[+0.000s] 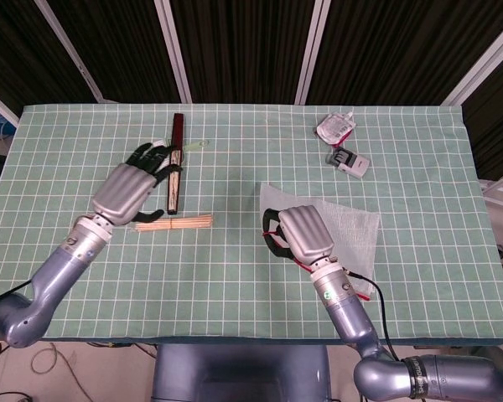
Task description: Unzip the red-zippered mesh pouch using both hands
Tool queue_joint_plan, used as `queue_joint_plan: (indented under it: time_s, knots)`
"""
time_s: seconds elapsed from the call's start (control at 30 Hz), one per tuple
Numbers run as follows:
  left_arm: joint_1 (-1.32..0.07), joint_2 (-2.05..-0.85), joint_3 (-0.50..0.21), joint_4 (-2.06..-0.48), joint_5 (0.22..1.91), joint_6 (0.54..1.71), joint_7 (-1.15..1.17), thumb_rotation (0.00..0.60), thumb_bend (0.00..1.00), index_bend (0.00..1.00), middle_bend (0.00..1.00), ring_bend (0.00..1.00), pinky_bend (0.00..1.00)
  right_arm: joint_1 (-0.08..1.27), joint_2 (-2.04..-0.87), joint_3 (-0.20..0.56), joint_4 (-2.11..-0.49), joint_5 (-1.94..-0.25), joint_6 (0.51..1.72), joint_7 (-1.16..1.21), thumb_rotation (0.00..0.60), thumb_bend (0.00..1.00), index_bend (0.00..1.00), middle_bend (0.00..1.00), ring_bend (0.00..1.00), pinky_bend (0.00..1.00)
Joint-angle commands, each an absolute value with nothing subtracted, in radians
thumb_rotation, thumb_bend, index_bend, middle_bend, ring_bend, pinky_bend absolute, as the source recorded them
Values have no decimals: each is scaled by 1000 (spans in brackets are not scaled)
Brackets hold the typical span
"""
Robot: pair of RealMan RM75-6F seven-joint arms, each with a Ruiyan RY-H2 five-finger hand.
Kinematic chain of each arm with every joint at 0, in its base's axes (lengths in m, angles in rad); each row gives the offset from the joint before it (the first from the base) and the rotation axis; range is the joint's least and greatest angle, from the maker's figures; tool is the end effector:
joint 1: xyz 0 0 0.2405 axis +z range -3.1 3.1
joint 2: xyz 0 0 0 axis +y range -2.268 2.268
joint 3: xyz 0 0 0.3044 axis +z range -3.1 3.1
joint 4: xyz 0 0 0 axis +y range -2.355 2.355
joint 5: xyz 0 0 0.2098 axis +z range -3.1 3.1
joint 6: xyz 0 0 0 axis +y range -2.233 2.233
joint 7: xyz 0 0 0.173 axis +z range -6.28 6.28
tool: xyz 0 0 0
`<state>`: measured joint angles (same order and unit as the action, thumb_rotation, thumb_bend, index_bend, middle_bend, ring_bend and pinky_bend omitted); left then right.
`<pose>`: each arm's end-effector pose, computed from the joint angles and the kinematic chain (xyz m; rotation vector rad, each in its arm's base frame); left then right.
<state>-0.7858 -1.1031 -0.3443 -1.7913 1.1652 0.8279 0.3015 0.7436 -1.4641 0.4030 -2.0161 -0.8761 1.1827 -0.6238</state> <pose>-0.1075 0.4211 0.1257 -1.9392 -0.7218 -1.0267 -0.0667 -0.3710 0.0505 1.6778 -1.0741 1.2276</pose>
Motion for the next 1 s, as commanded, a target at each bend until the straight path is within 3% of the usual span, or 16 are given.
queue_joint_plan:
  time_s: [0.03,0.4,1.0]
  knots:
    - [-842,-1148,-335,-1779,1130,785,331,600,194,268,0,0,0,752,-1459,403,-2022,-868,1189,-624,600,568,716,1000,1000,936]
    - [-955,-1289,-312,-1727,1071,790,379,600,277,299,0,0,0,779,-1442,392,-2033,-837,1210,-605,600,568,717,1000,1000,936]
    - [-1073,-1439,-292,-1666,986,814,422,600,297,368,4,0,0,781,-1387,373,-2049,-823,1229,-546,600,567,720,1000,1000,936]
